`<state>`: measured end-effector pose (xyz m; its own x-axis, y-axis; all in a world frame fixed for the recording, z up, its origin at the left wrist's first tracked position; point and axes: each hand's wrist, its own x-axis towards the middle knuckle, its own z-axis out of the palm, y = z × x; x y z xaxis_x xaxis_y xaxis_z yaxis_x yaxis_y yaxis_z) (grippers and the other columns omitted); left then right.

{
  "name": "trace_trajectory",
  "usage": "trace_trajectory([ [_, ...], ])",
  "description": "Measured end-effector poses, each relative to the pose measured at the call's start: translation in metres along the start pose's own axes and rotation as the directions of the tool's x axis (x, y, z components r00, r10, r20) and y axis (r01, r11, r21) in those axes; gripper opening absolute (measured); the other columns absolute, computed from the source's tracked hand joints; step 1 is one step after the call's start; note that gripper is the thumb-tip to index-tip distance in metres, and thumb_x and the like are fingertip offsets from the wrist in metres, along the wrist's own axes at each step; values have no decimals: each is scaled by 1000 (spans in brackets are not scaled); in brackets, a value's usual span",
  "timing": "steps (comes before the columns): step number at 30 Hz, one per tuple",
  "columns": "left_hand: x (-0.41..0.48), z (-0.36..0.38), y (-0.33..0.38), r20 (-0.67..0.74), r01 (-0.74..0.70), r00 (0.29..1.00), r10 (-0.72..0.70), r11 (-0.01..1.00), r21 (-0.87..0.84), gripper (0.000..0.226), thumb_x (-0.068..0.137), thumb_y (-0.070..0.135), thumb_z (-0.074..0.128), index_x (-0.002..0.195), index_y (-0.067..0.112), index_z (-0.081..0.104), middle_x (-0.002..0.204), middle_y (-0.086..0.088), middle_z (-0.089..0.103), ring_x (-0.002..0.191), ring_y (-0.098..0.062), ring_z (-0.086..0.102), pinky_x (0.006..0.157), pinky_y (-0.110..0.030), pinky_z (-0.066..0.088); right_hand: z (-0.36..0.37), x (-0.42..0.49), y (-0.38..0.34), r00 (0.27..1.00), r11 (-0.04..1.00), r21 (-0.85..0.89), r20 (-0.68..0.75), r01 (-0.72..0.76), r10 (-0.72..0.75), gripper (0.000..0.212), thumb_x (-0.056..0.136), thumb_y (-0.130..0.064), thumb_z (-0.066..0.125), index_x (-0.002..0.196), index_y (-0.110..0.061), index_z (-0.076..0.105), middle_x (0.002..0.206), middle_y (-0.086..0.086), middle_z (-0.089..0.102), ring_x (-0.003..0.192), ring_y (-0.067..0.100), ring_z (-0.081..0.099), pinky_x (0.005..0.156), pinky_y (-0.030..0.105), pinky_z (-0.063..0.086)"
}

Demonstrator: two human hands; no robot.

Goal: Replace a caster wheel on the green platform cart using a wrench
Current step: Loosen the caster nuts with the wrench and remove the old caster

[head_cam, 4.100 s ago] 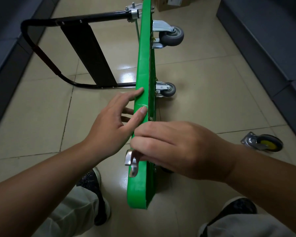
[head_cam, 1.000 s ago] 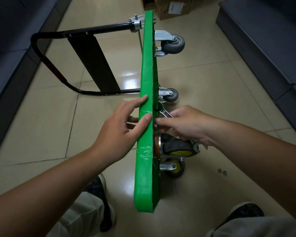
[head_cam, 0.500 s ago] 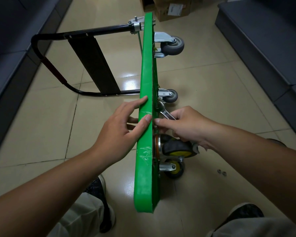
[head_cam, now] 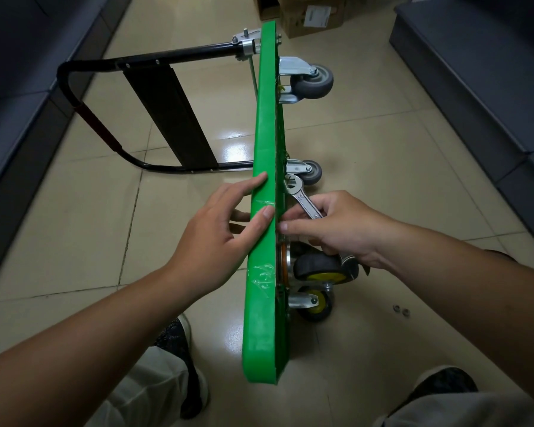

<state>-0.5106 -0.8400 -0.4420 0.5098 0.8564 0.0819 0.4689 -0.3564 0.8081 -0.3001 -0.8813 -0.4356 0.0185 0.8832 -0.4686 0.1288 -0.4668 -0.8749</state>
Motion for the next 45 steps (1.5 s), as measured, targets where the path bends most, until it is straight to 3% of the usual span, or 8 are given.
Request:
trace_trajectory([
  [5, 0, 0, 0, -3, -1, 1000, 1, 1000, 5, 57, 94, 63, 54, 149, 54, 44, 134, 31, 51, 107, 1, 65, 78, -24, 61, 0, 2, 3, 1000, 999, -39, 1, -14, 14, 27, 90, -28, 77, 100, -3, 76, 52, -9, 56, 40, 2, 41, 39, 18, 29],
  [13, 0, 0, 1, -5, -5, 1000, 5, 1000, 9, 58, 93, 65, 53, 148, 55, 43, 133, 33, 50, 108, 3, 63, 79, -20, 59, 1, 2, 7, 992, 992, 29, -32, 119, -118, 30, 76, 1, 86, 103, -1, 73, 96, 16, 77, 84, 20, 75, 79, 25, 62],
  [17, 0, 0, 0, 0, -6, 1000, 6, 1000, 11, 57, 93, 66, 52, 148, 56, 43, 134, 33, 50, 108, 3, 63, 80, -21, 60, 2, -1, 4, 993, 992, 39, -9, 117, -117, 28, 77, 1, 85, 102, -3, 73, 91, 14, 77, 71, 12, 74, 60, 17, 56],
  [21, 0, 0, -2, 1, -9, 1000, 9, 1000, 8, 55, 95, 67, 53, 148, 57, 43, 133, 33, 51, 107, 2, 64, 79, -22, 61, 0, -2, 4, 997, 994, 88, 18, 72, -73, 14, 85, -13, 82, 96, -8, 75, 60, -1, 59, 41, 8, 44, 37, 17, 32],
  [27, 0, -1, -1, 3, -9, 1000, 9, 1000, 25, 56, 94, 66, 52, 148, 58, 42, 133, 34, 49, 108, 2, 63, 80, -22, 61, 7, 4, 5, 996, 998, 57, -83, 36, -31, 15, 84, -20, 83, 92, -12, 74, 62, -1, 58, 39, 5, 43, 37, 19, 32],
  [33, 0, -1, 2, 0, -8, 1000, 8, 999, 36, 56, 93, 67, 51, 147, 58, 41, 131, 39, 48, 108, 5, 62, 83, -25, 60, 0, 3, 7, 1000, 999, 30, 8, 28, -28, 18, 86, -18, 82, 95, -4, 76, 53, -3, 54, 40, 6, 38, 37, 19, 28],
  [40, 0, 0, 0, -6, -10, 1000, 10, 999, 37, 57, 94, 64, 53, 149, 55, 43, 134, 34, 50, 107, 4, 64, 83, -24, 60, 2, 3, 8, 994, 990, 92, -1, 106, -106, 24, 79, 5, 82, 99, -1, 72, 74, 1, 73, 61, 3, 68, 52, 10, 49],
  [45, 0, 0, 1, -5, -6, 1000, 6, 1000, 26, 57, 94, 63, 53, 149, 53, 43, 134, 31, 51, 107, 3, 64, 83, -24, 60, 2, 0, 4, 997, 996, 66, 28, 68, -70, 24, 83, -5, 82, 103, 0, 71, 74, 5, 65, 48, 4, 54, 40, 15, 36],
])
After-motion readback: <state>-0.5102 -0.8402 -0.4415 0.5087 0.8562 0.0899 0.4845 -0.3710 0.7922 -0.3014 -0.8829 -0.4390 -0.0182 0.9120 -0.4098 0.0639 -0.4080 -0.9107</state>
